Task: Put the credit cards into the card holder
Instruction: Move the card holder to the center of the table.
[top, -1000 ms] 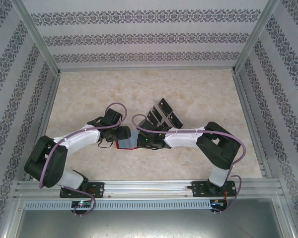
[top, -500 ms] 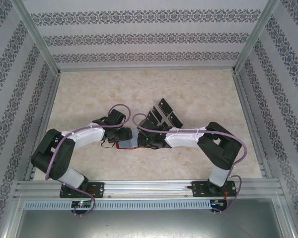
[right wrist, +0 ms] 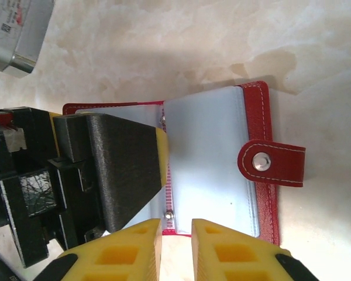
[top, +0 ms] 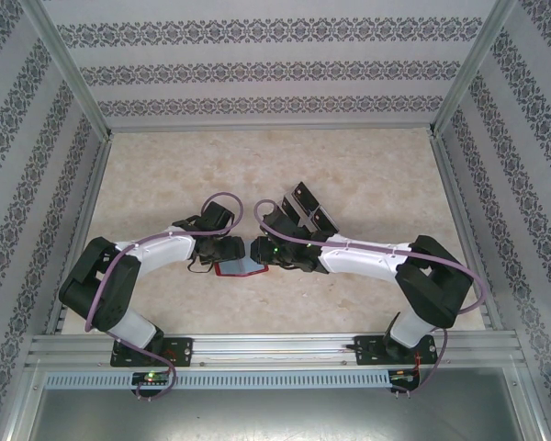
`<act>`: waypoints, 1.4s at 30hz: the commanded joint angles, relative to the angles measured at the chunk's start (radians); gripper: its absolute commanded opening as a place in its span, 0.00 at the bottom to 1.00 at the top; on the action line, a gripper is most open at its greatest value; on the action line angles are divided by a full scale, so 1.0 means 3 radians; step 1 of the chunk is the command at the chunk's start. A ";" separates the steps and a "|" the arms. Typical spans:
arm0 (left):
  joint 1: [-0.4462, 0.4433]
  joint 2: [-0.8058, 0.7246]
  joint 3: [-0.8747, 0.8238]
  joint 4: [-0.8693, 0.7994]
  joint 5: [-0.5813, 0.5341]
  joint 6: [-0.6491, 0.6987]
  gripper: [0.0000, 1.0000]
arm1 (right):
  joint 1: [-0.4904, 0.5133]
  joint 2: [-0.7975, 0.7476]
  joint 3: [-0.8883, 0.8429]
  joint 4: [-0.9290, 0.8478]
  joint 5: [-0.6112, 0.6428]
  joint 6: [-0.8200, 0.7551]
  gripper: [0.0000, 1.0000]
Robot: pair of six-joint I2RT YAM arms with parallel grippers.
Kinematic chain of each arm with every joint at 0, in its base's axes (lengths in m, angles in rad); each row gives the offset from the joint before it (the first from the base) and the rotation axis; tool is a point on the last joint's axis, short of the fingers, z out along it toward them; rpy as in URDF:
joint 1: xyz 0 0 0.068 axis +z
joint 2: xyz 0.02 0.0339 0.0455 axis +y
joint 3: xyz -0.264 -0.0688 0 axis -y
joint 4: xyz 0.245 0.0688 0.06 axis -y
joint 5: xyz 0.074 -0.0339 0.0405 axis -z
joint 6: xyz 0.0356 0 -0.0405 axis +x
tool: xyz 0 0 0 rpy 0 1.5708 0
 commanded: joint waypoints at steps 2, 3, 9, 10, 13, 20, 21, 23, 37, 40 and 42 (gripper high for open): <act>-0.0082 0.0220 -0.0029 0.0169 0.0056 0.0041 0.71 | 0.0054 0.0168 0.0138 -0.0006 -0.0040 -0.0033 0.16; -0.0081 0.0220 -0.0029 0.0171 0.0055 0.0037 0.71 | 0.0054 0.0235 0.0142 0.0032 -0.0052 -0.0027 0.14; -0.0086 0.0187 0.0001 0.0122 0.0038 0.0024 0.71 | 0.0044 0.0617 0.0180 0.0126 -0.0080 -0.0013 0.07; -0.0083 0.0172 0.0008 0.0107 0.0029 0.0025 0.72 | 0.0035 0.0654 0.0162 0.0148 -0.0079 0.0002 0.07; -0.0071 0.0083 0.0044 0.0016 -0.0032 0.0039 0.73 | -0.0014 0.0745 0.0077 0.0214 -0.0089 0.0053 0.05; -0.0031 -0.0210 0.0058 -0.0181 -0.0047 0.0097 0.77 | -0.0065 0.0846 0.0011 0.0239 -0.0108 0.0094 0.04; -0.0030 -0.0249 0.0039 -0.0193 -0.0042 0.0093 0.77 | -0.0074 0.0853 0.0001 0.0243 -0.0107 0.0096 0.04; -0.0030 -0.0311 0.0001 -0.0221 -0.0026 0.0078 0.77 | -0.0080 0.0856 -0.0010 0.0255 -0.0107 0.0110 0.04; -0.0019 -0.0789 -0.0621 -0.0469 -0.0204 -0.0137 0.78 | -0.0122 0.0834 -0.0061 0.0255 -0.0093 0.0141 0.04; 0.0008 -0.0698 -0.0705 -0.0367 -0.0238 -0.0168 0.78 | -0.0126 0.0796 -0.0079 0.0240 -0.0070 0.0138 0.04; 0.0038 -0.0636 -0.0735 -0.0291 -0.0261 -0.0168 0.78 | -0.0130 0.0768 -0.0105 0.0231 -0.0057 0.0142 0.04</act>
